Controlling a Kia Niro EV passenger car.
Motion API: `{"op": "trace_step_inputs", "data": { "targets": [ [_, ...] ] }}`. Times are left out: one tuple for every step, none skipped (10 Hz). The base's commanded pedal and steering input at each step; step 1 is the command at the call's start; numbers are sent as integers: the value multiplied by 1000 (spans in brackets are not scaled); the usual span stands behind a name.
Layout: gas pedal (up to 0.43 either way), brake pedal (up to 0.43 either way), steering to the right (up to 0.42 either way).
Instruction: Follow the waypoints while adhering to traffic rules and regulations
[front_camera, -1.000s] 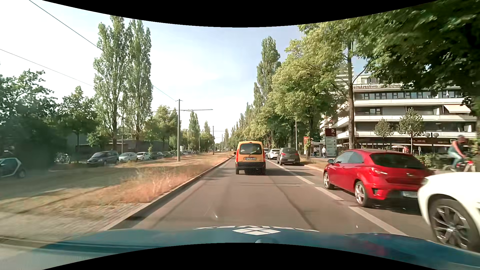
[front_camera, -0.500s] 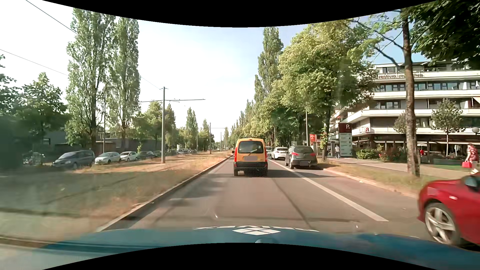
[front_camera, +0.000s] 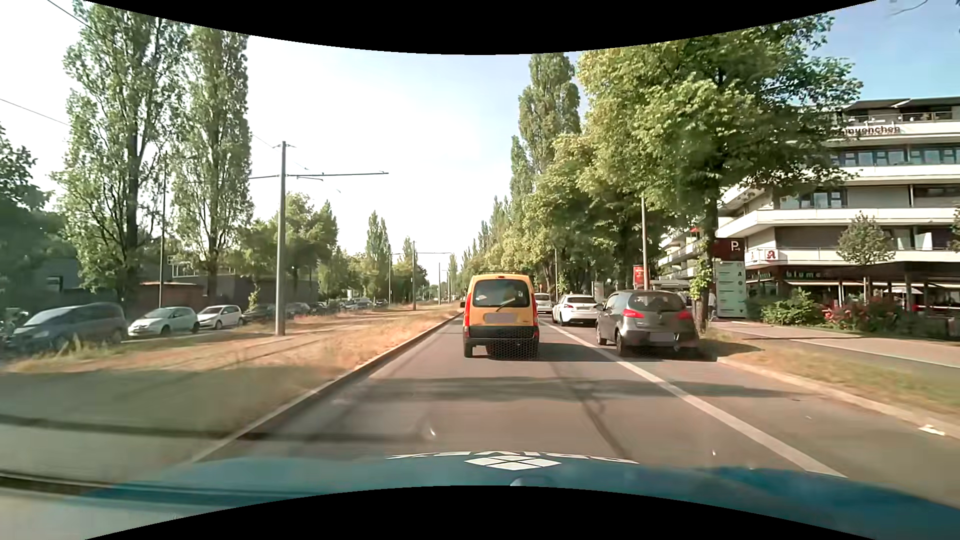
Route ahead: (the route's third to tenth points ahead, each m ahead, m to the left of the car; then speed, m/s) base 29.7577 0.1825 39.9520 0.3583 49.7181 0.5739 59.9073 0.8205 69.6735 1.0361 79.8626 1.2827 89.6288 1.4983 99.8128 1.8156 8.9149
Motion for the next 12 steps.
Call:
{"op": "trace_step_inputs", "data": {
  "targets": [
    [59, 0, -5],
    [0, 0, -5],
    [0, 0, -4],
    [0, 0, -5],
    [0, 0, -5],
    [0, 0, -5],
    [0, 0, -5],
    [0, 0, -4],
    [0, 0, -4],
    [87, 0, -5],
    [87, 0, -5],
    [87, 0, -4]
  ]
}}
